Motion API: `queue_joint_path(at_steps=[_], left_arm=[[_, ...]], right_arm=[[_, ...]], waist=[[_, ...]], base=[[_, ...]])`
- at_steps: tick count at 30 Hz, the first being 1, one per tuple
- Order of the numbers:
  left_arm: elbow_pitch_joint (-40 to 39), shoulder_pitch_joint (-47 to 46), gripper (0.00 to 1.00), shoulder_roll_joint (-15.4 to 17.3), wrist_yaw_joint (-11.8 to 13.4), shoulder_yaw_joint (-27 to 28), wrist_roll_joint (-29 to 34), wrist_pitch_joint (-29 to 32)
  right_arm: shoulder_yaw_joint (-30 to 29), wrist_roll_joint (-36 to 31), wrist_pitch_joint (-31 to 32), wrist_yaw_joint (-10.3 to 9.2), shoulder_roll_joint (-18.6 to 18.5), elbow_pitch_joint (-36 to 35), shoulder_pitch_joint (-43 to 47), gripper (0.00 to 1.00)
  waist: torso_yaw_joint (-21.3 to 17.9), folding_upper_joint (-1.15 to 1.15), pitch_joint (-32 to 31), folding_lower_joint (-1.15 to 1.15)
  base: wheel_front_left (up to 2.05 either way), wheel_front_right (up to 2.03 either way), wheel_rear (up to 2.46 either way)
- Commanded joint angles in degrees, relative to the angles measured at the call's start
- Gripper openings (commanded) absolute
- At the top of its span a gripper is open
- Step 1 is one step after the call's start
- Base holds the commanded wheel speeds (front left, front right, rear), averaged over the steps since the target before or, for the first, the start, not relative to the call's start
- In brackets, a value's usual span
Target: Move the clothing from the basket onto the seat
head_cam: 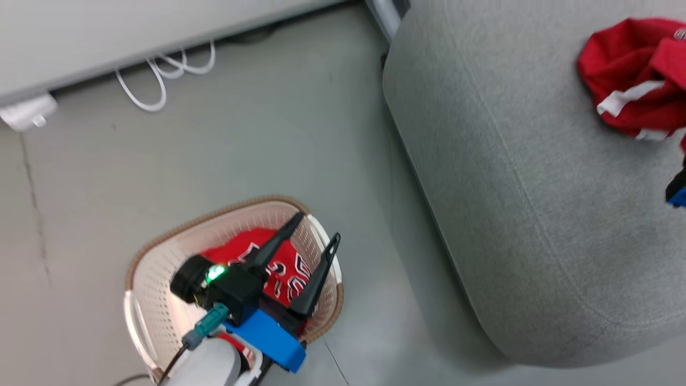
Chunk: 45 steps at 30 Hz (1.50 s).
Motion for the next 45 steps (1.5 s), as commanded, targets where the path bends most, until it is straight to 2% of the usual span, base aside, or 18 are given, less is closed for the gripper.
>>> queue_joint_path(at_steps=[1,6,10,15,22,28,36,45], left_arm=[[0.3,1.4,1.00,-0.1,-0.2,0.5,-0.1,-0.2],[1.8,6.1,1.00,-2.8,-0.2,2.6,-0.8,-0.2],[2.7,9.8,1.00,-3.9,-0.2,4.8,-0.8,-0.2],[3.5,13.5,1.00,-4.6,-0.2,7.8,-0.3,-0.2],[3.8,16.2,1.00,-5.2,-0.2,13.6,0.6,-0.2],[4.1,17.6,1.00,-5.5,-0.2,18.4,1.1,-0.2],[4.2,18.4,1.00,-5.3,-0.2,23.6,1.9,-0.2],[4.5,18.9,1.00,-5.5,-0.2,26.9,2.6,-0.2]], right_arm=[[0.5,-0.4,-0.3,-0.03,0.3,-0.5,1.2,1.00],[5.4,-0.1,-0.7,-0.04,1.9,-3.8,7.0,1.00],[9.2,1.5,-0.9,-0.03,3.9,-10.2,13.5,1.00],[11.3,4.6,0.4,-0.03,6.9,-22.5,25.0,1.00],[14.2,7.5,6.4,-0.04,12.2,-43.1,39.8,1.00],[16.7,8.6,10.1,-0.03,15.3,-55.0,47.9,1.00],[19.2,9.7,11.4,-0.04,17.0,-60.6,53.7,1.00],[21.3,10.1,11.6,-0.03,17.4,-62.2,55.8,1.00]], waist=[[1.2,0.00,-5.1,0.01],[3.1,0.00,-12.8,0.01],[5.1,0.00,-18.1,0.01],[8.2,0.00,-22.3,0.01],[11.7,0.00,-23.8,0.01],[14.1,0.00,-24.3,0.01],[16.3,0.00,-24.4,0.01],[17.0,0.00,-24.5,0.01]], base=[[0.00,0.00,0.00],[0.00,0.00,0.00],[0.00,0.00,0.00],[0.00,0.00,0.00],[0.00,0.00,0.00],[0.00,0.00,0.00],[0.00,0.00,0.00],[0.00,0.00,0.00]])
